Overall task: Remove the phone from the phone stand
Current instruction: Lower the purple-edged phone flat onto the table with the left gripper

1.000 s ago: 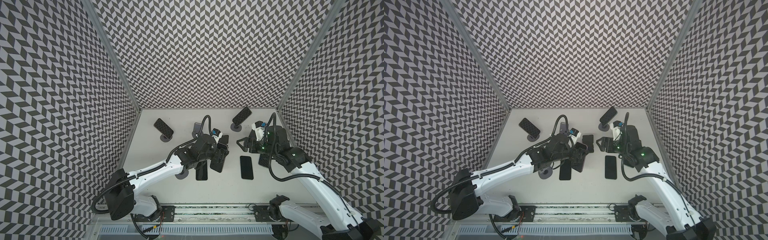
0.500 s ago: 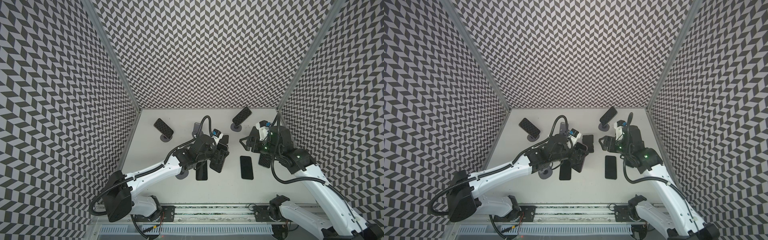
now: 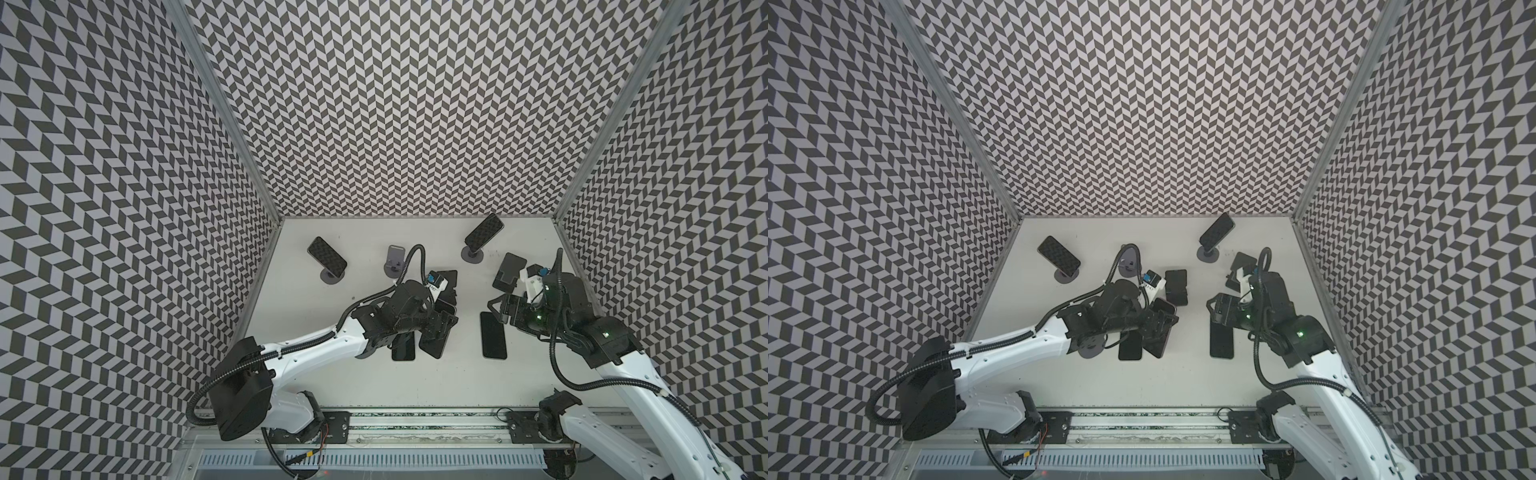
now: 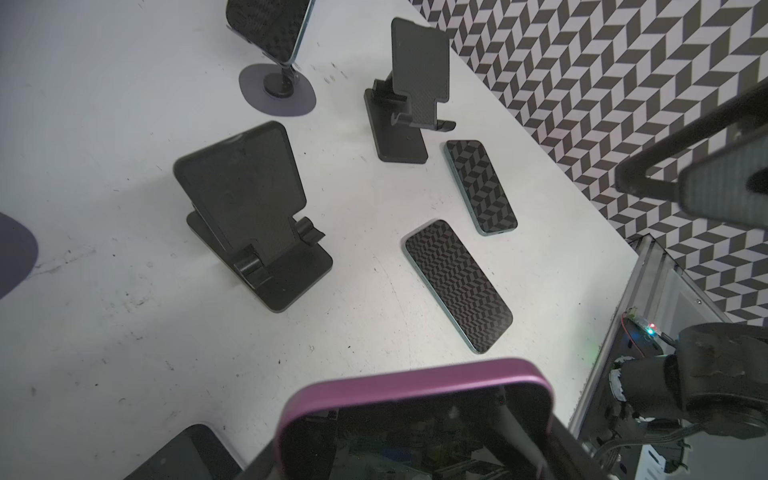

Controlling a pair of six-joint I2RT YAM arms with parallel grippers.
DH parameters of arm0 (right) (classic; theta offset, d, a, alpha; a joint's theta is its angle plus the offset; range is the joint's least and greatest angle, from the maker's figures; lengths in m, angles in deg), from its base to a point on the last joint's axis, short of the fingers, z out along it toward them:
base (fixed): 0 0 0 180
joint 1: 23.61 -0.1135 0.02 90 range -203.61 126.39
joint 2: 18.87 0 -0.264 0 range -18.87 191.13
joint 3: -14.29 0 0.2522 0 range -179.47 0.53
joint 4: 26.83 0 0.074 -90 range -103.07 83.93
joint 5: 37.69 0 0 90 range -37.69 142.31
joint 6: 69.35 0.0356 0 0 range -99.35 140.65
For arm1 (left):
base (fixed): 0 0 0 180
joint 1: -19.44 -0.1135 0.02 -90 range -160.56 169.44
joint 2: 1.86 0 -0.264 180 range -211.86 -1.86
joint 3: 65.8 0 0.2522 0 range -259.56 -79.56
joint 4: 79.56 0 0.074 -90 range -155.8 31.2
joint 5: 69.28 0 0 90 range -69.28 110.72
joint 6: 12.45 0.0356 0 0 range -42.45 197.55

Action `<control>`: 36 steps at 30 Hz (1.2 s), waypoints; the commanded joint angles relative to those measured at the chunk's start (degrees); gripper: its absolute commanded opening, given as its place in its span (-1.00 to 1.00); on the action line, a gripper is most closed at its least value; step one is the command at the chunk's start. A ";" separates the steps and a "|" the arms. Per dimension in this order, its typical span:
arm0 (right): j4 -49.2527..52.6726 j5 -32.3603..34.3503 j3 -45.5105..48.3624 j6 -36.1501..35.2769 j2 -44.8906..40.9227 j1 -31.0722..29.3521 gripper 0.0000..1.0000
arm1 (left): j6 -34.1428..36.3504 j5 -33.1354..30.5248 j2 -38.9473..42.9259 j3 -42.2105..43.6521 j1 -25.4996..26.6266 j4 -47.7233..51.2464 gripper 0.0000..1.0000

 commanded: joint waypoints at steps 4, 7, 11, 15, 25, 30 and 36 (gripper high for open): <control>-1.28 -0.28 0.64 0.88 -0.57 -0.25 0.60 | -2.89 3.09 -4.16 -0.36 0.41 -6.29 0.18; -1.58 -0.01 0.84 0.70 -0.55 -0.30 0.60 | -2.89 3.32 -6.76 -1.78 0.41 -6.22 0.18; -1.46 -0.11 0.45 0.70 -0.27 -0.30 0.60 | -3.71 3.47 -10.69 -5.14 0.41 -3.58 0.18; -1.57 -0.21 0.42 0.57 -0.34 -0.30 0.60 | -4.79 3.29 -12.55 -5.85 0.46 -3.97 0.18; -1.64 -1.04 0.41 -0.88 0.51 -0.30 0.60 | -6.78 1.92 -15.93 -8.12 1.89 -1.34 0.19; -1.66 -1.00 1.15 -2.03 0.37 -0.30 0.60 | -9.16 2.34 -18.01 -9.02 2.52 -0.42 0.19; -1.86 -1.13 1.19 -2.29 0.27 -0.30 0.60 | -10.70 2.09 -19.60 -10.10 3.44 0.51 0.19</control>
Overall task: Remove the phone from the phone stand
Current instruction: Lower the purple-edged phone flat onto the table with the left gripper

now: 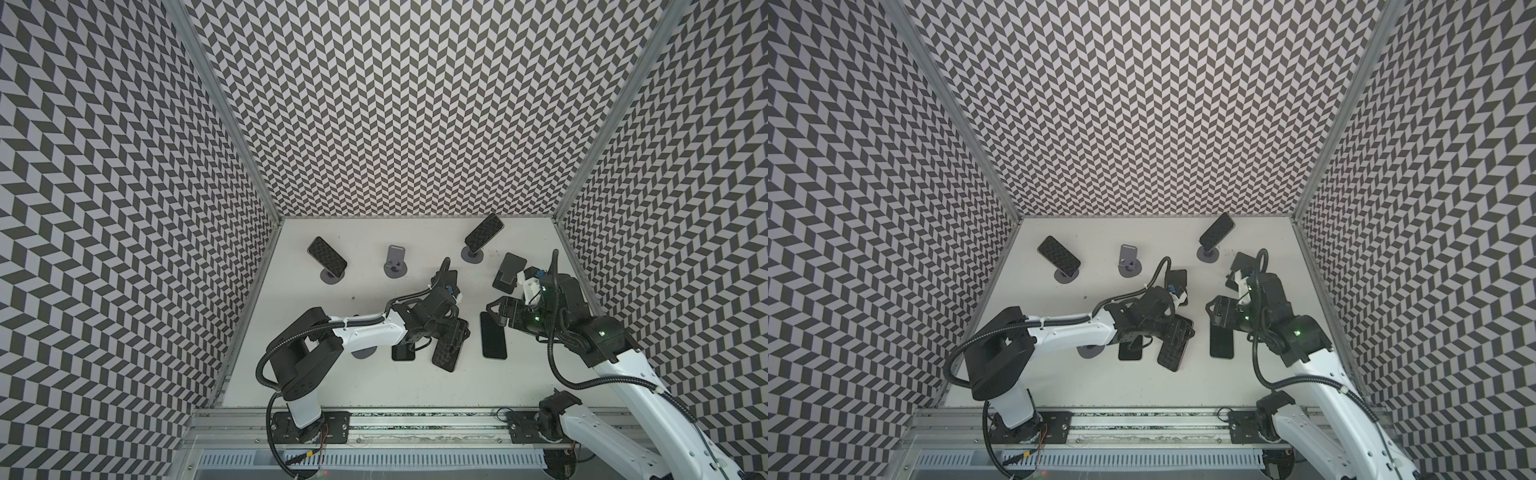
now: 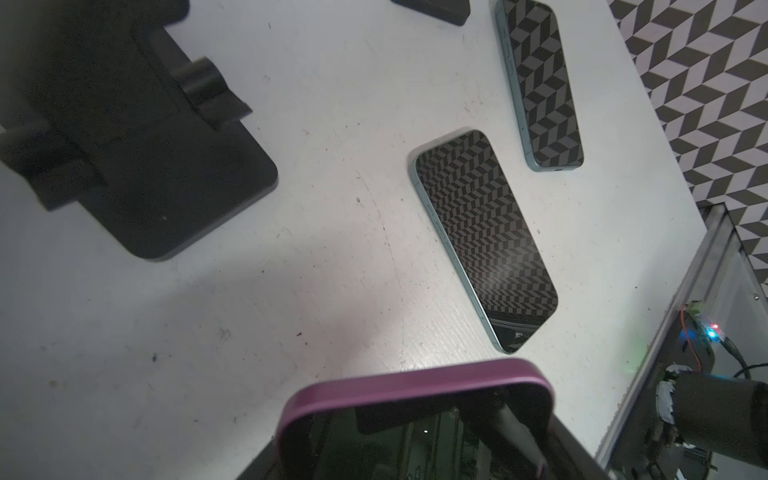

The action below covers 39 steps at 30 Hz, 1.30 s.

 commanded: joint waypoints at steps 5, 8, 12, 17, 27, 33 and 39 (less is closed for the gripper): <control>-1.65 -0.21 0.33 -1.00 -0.62 -0.30 0.60 | -3.51 -0.14 -1.50 -3.90 1.08 1.27 0.19; -1.70 0.12 0.50 -1.51 -0.82 -0.30 0.60 | -3.65 -0.52 -3.08 -5.81 1.30 3.50 0.19; -1.88 0.43 0.71 -1.77 -0.79 -0.29 0.60 | -4.20 -1.11 -4.57 -7.55 1.44 5.98 0.21; -1.60 0.84 0.43 -1.52 -1.41 -0.29 0.60 | -4.29 -0.93 -6.43 -9.40 1.48 8.04 0.22; -1.65 1.36 0.96 -0.79 -2.22 -0.30 0.60 | -6.15 -5.17 -7.66 -11.29 1.50 12.82 0.24; -1.64 1.57 0.42 0.39 -2.37 -0.29 0.60 | -6.76 -6.14 -9.29 -13.22 1.55 15.04 0.27; -1.31 1.73 0.81 0.73 -2.42 -0.29 0.60 | -7.29 -6.08 -11.46 -14.54 1.57 17.46 0.37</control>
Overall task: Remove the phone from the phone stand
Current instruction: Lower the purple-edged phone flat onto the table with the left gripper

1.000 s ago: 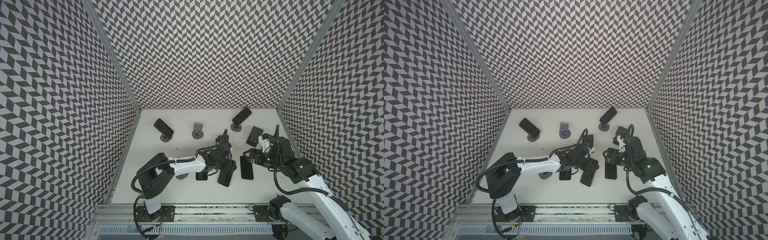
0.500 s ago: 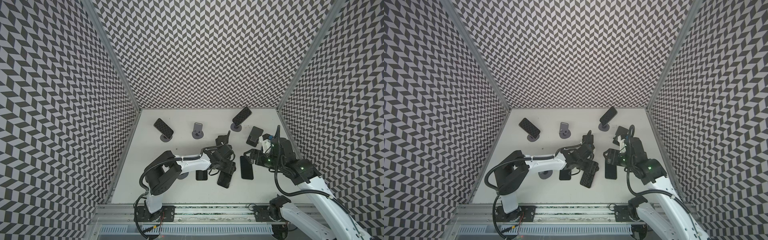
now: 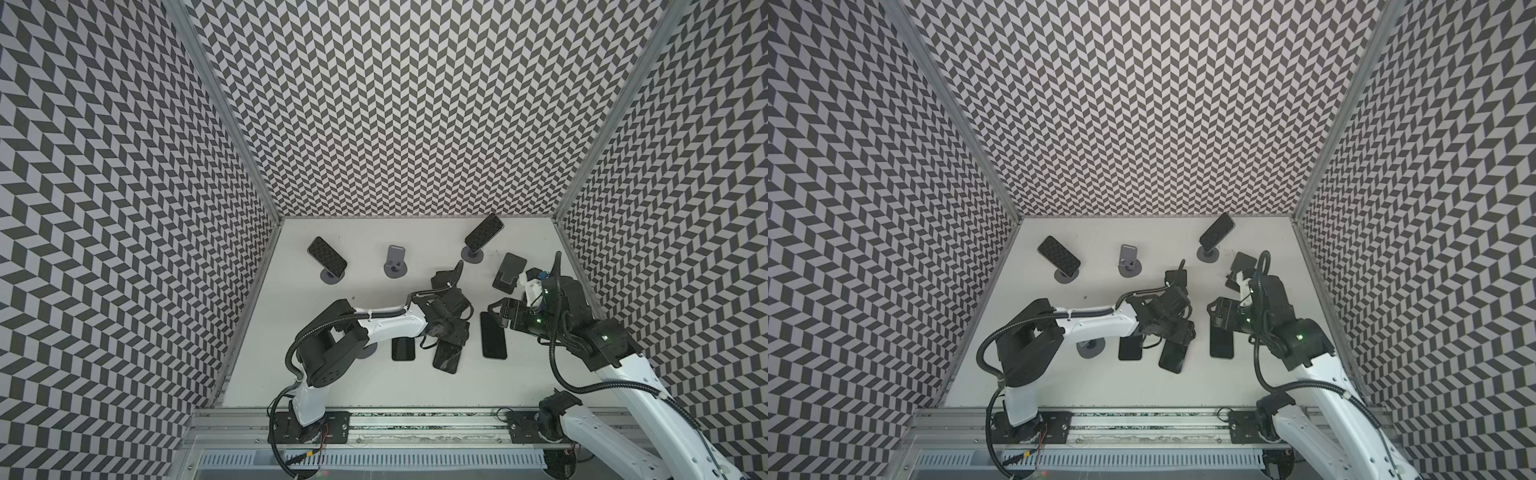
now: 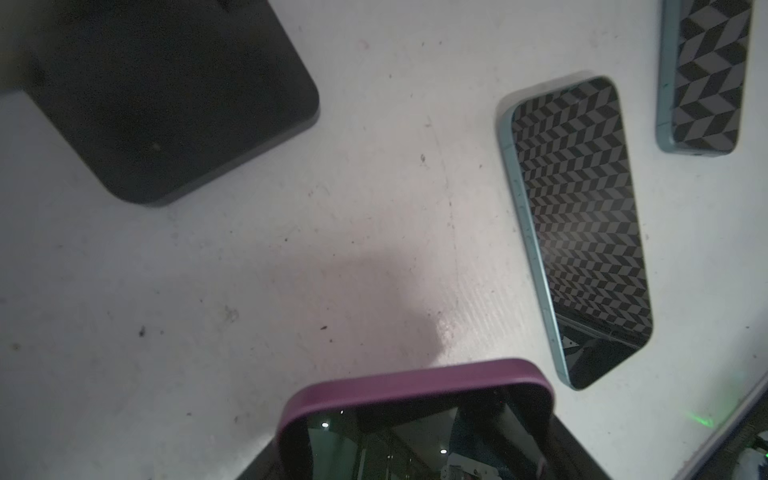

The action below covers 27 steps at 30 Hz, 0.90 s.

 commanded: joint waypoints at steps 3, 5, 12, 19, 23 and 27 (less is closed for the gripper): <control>-1.07 1.07 0.10 1.61 -1.33 -0.25 0.61 | -1.54 -0.95 -0.91 -1.97 0.45 2.55 0.39; -0.96 1.31 0.33 1.96 -1.85 -0.25 0.60 | -1.82 -1.08 -0.89 -1.70 0.42 2.46 0.42; -0.54 1.62 0.89 3.07 -3.21 -0.25 0.60 | -2.18 -1.47 -0.18 -0.91 0.41 2.29 0.56; -0.21 1.61 -0.15 2.52 -2.68 -0.30 0.60 | -2.36 -1.59 0.11 -0.97 0.41 1.76 0.70; -0.09 1.64 -0.23 2.39 -2.82 -0.27 0.60 | -2.53 -1.68 0.57 -0.82 0.39 1.50 0.71; -0.28 1.48 -0.25 2.26 -2.76 -0.30 0.60 | -2.67 -1.73 0.67 -0.91 0.41 1.50 0.71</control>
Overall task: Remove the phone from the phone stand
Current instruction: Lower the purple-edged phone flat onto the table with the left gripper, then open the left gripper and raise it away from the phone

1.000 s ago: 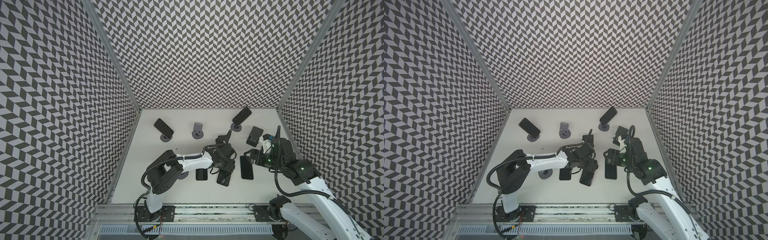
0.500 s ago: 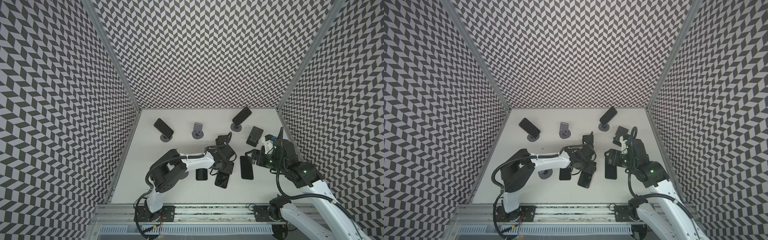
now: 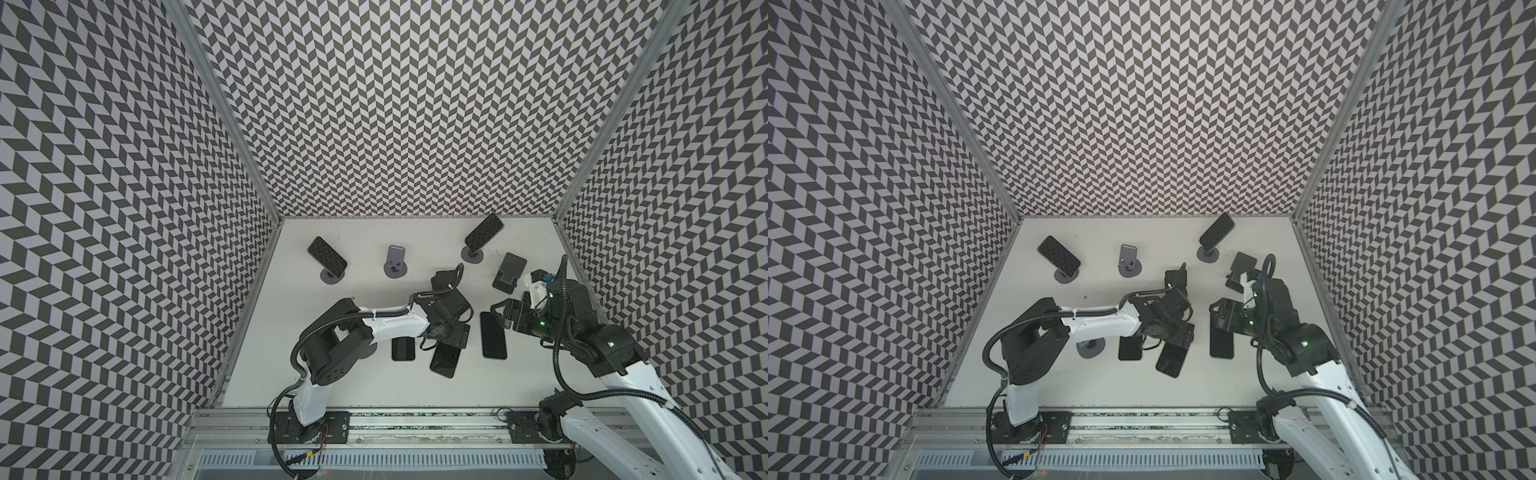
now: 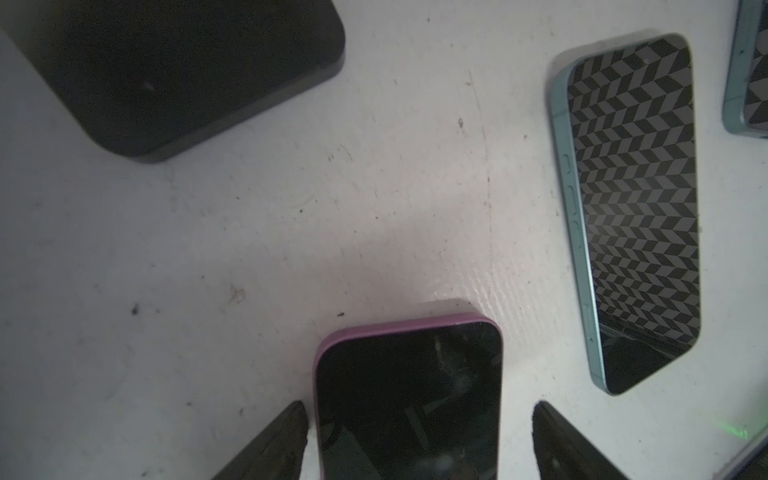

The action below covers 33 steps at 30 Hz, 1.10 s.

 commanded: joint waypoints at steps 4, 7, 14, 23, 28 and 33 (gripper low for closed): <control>-1.04 0.61 -0.50 -0.13 -0.33 -0.29 0.60 | -1.37 -1.10 1.77 -0.60 0.37 -0.05 0.72; -1.01 0.56 -0.71 -0.30 -0.30 -0.30 0.60 | -1.42 -1.18 1.86 -0.69 0.45 -0.06 0.72; -0.53 0.88 -0.84 0.39 -1.29 -0.25 0.61 | -1.55 -1.47 3.02 -0.51 0.45 -0.21 0.73; -0.16 -0.04 -1.77 1.52 -1.30 -0.30 0.61 | -1.55 -1.10 5.12 -0.25 0.45 -0.84 0.75; 0.23 -0.20 -3.36 1.89 -0.78 -0.30 0.61 | -1.81 -1.78 7.33 -0.07 0.56 -0.43 0.74; -0.53 -0.61 -4.30 2.73 -0.37 -0.30 0.60 | -1.21 -2.74 9.82 0.01 0.53 0.55 0.74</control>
